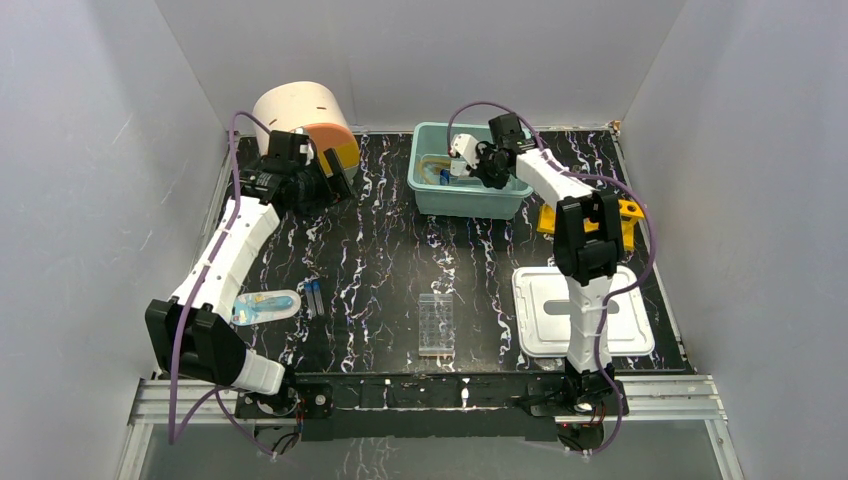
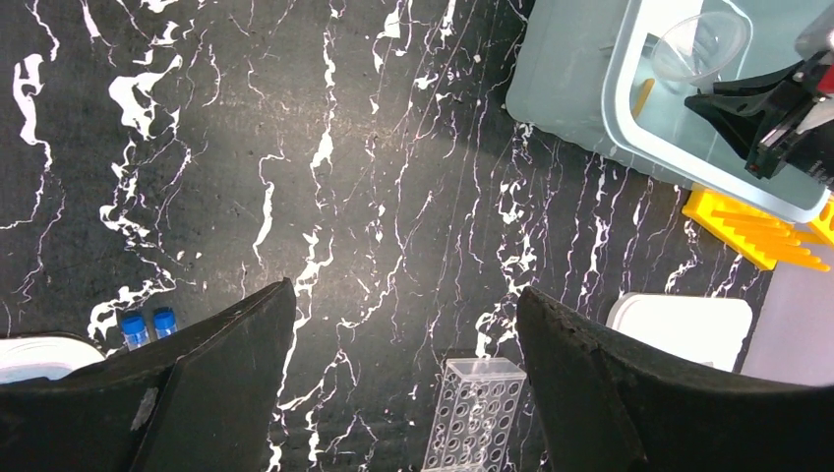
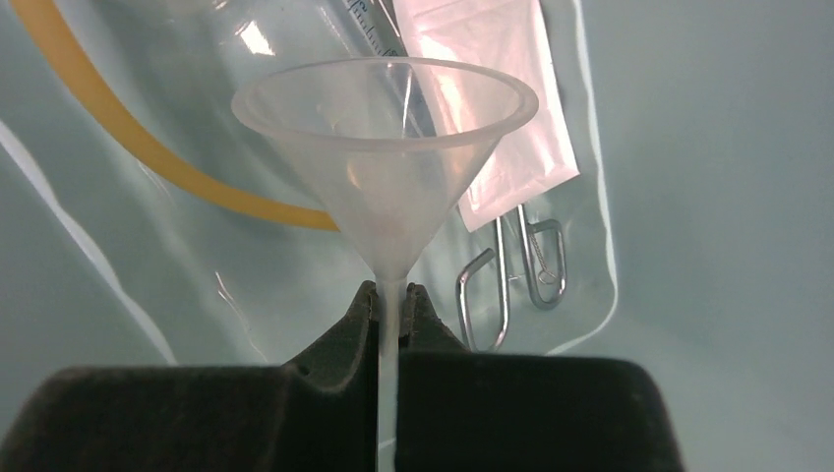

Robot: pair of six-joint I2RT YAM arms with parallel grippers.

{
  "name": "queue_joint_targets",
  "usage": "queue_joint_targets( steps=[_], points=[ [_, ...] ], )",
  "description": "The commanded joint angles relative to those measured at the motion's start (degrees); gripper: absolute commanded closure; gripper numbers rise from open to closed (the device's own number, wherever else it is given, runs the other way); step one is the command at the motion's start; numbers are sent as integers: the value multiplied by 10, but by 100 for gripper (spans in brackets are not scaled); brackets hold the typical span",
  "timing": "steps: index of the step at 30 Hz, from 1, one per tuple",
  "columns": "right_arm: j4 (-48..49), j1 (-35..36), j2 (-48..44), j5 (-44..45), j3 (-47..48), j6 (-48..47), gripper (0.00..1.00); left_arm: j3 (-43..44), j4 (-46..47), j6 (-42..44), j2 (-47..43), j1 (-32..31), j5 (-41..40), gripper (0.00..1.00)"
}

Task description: Organize the chemistry lab equipment

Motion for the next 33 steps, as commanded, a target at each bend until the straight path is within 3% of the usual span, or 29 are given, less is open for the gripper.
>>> queue_joint_targets(
  steps=[1, 7, 12, 26, 31, 33],
  points=[
    [0, -1, 11, 11, 42, -41, 100, 20, -19, 4, -2, 1, -18, 18],
    [2, -2, 20, 13, 50, -38, 92, -3, -24, -13, -6, 1, -28, 18],
    [-18, -1, 17, 12, 59, -28, 76, -25, -33, -24, -10, 1, -49, 18],
    [-48, -1, -52, 14, 61, -15, 66, -71, -48, -40, -26, 1, -78, 18],
    [-26, -1, -100, 5, 69, 54, 48, -103, -93, -80, -33, 1, -132, 19],
    [-11, -1, -119, -7, 72, 93, 43, -122, -106, -92, -39, 1, -148, 24]
  ],
)
